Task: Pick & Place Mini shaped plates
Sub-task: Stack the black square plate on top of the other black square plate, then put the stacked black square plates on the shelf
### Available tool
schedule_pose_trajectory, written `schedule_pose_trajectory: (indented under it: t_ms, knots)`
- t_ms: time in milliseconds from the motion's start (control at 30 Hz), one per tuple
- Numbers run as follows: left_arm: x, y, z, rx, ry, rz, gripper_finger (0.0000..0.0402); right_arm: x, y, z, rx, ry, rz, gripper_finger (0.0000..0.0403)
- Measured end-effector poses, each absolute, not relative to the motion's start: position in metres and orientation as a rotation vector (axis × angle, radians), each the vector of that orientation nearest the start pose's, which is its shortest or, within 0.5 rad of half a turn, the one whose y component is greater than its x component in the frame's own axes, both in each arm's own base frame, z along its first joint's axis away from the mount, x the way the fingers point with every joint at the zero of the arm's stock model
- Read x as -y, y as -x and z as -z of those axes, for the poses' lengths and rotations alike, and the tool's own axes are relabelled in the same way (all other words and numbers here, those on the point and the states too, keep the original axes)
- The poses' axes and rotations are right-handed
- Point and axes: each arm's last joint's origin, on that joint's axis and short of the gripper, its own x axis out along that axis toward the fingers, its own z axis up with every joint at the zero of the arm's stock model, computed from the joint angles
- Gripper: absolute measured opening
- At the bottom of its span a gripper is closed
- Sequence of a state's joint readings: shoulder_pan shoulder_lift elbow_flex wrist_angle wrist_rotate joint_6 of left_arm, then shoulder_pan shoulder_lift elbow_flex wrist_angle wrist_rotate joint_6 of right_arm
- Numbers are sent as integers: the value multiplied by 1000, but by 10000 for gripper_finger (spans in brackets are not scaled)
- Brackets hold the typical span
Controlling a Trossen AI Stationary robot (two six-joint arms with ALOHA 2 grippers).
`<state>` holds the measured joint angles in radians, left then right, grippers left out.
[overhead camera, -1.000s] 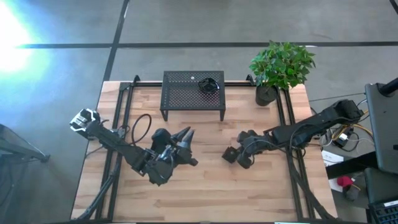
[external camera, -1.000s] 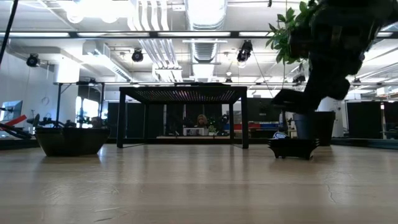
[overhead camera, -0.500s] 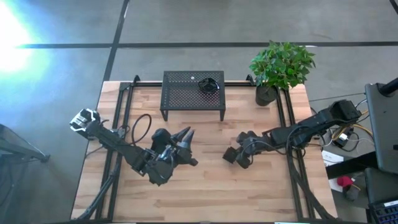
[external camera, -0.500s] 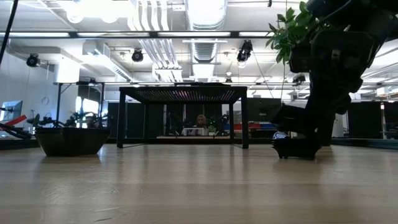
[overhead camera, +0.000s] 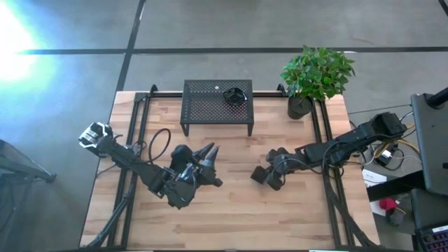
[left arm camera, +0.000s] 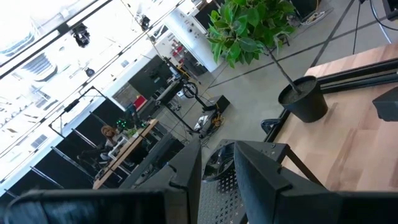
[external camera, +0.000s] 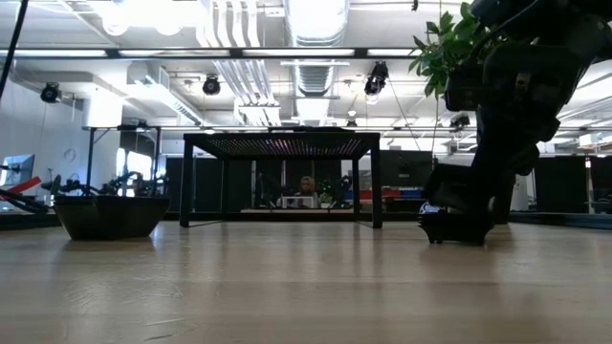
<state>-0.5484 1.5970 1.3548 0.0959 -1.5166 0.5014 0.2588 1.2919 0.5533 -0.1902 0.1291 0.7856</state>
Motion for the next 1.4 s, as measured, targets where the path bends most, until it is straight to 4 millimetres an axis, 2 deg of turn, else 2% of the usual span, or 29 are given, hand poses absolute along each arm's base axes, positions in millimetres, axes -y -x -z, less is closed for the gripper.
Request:
schedule_pose_trajectory:
  t_ms: [267, 500, 800, 1100, 1400]
  knots:
    - [157, -312, -357, -321, -592, -931, 94, -54, -220, -160, -901, -516, 224, 92]
    - [157, -312, -357, -331, -612, -928, 94, -54, -220, -160, -902, -491, 212, 111]
    - [157, -312, -357, -331, -612, -929, 94, -54, -220, -160, -913, -467, 205, 103]
    - [157, -312, -357, -331, -612, -929, 94, -56, -228, -178, -919, -437, 193, 90]
    - [157, -312, -357, -331, -612, -929, 94, -56, -227, -184, -974, -428, 220, 79]
